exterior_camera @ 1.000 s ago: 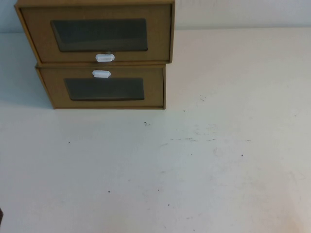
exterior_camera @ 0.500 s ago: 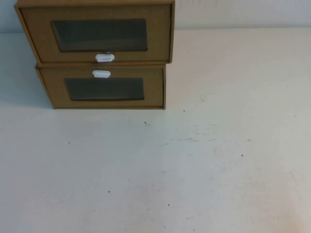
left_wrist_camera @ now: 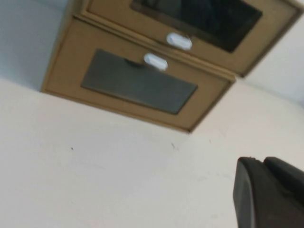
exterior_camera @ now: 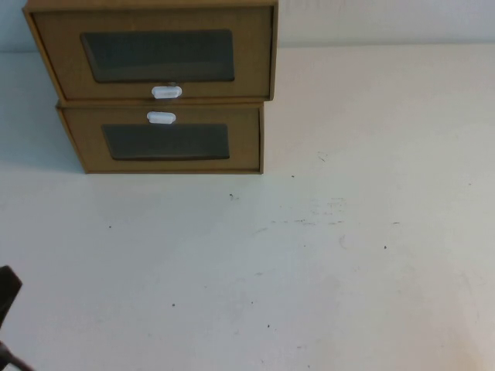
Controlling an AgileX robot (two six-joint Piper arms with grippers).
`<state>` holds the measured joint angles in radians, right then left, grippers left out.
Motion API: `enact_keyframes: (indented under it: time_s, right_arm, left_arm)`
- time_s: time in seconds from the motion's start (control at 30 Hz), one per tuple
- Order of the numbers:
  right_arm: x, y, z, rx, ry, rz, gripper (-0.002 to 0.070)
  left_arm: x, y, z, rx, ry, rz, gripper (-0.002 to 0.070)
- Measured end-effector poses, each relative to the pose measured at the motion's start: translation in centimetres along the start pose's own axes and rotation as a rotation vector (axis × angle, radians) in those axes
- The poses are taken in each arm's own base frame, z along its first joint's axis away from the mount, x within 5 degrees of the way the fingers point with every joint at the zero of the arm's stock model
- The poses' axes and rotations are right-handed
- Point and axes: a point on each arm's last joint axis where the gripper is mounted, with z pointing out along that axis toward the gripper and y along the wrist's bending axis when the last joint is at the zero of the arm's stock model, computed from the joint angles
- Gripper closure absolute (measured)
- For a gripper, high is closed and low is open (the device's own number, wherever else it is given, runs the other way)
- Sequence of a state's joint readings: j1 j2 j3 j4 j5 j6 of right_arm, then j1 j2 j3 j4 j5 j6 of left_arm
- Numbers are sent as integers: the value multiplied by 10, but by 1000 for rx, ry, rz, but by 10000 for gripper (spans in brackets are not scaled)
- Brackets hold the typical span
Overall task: Open the shoe box
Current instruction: 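Pull the top drawer of the cardboard box fully open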
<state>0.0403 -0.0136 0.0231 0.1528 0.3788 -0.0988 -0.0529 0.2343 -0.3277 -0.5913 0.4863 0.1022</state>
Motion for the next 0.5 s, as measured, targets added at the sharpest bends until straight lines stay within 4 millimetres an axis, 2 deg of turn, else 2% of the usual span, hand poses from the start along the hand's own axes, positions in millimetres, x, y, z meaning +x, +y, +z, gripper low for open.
enact_keyframes:
  time_s: [0.17, 0.27, 0.5]
  right_arm:
    - [0, 0, 0, 0, 0, 0, 690]
    - [0, 0, 0, 0, 0, 0, 690]
    - [0, 0, 0, 0, 0, 0, 690]
  left_arm:
    - [-41, -27, 12, 47, 251, 169, 680]
    - [-66, -40, 23, 85, 343, 260, 680]
    - [-128, -62, 53, 131, 340, 403, 680]
